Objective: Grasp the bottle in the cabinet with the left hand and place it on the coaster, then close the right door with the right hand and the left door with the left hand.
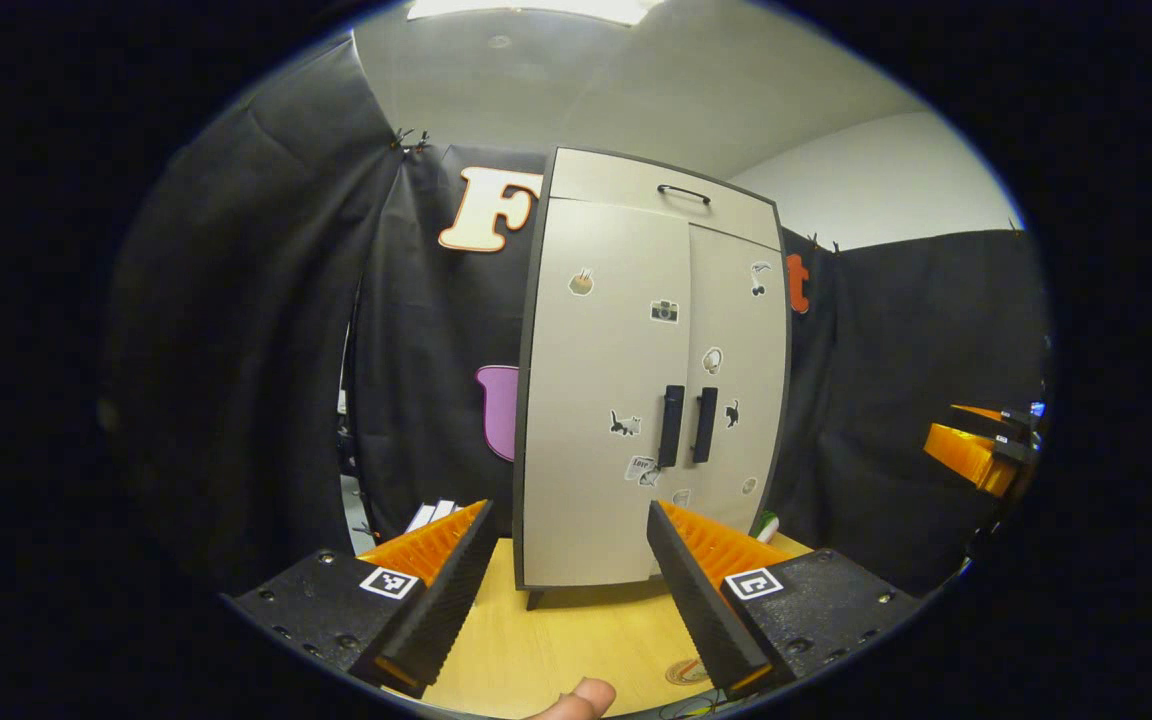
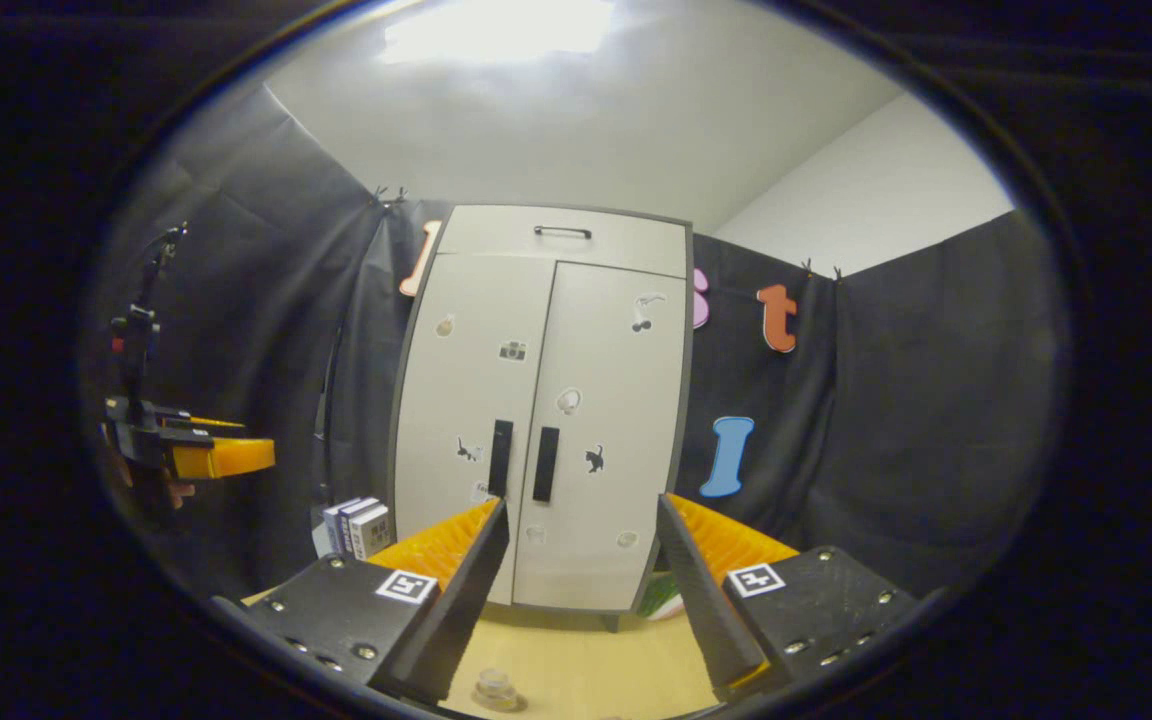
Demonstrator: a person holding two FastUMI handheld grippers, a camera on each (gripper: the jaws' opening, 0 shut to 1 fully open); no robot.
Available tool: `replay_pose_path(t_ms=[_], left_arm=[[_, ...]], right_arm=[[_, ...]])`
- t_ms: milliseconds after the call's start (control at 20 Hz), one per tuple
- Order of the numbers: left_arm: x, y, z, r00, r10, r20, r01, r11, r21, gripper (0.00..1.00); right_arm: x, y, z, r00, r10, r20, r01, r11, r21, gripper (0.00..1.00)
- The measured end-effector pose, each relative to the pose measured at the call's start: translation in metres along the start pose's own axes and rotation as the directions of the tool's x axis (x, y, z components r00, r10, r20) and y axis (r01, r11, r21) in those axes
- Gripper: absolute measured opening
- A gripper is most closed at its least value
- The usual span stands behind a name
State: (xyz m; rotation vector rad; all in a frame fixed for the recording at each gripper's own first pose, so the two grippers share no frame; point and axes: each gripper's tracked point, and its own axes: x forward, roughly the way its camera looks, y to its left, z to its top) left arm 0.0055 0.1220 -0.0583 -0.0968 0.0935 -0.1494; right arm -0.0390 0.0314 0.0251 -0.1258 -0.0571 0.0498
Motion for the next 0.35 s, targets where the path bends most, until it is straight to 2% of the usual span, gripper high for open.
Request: replay_pose_path(t_ms=[50, 100, 150, 350], left_arm=[[-0.002, 0.002, -0.002, 1.000, 0.002, -0.003, -0.002, 1.000, 0.001, 0.96], [-0.005, 0.006, -0.002, 1.000, 0.013, -0.001, -0.013, 1.000, 0.008, 0.96], [-0.005, 0.008, -0.003, 1.000, 0.022, 0.003, -0.022, 1.000, 0.017, 0.96], [0.003, -0.003, -0.003, 0.999, 0.037, 0.020, -0.037, 0.999, 0.003, 0.95]], right_arm=[[0.002, 0.006, -0.004, 1.000, 0.013, -0.008, -0.013, 1.000, 0.017, 0.90], [0.005, 0.008, -0.005, 1.000, 0.017, -0.009, -0.017, 1.000, 0.020, 0.87], [0.008, 0.006, -0.007, 1.000, 0.020, -0.009, -0.020, 1.000, 0.007, 0.90], [0.013, 0.010, -0.021, 1.000, 0.023, -0.010, -0.023, 1.000, -0.018, 0.90]])
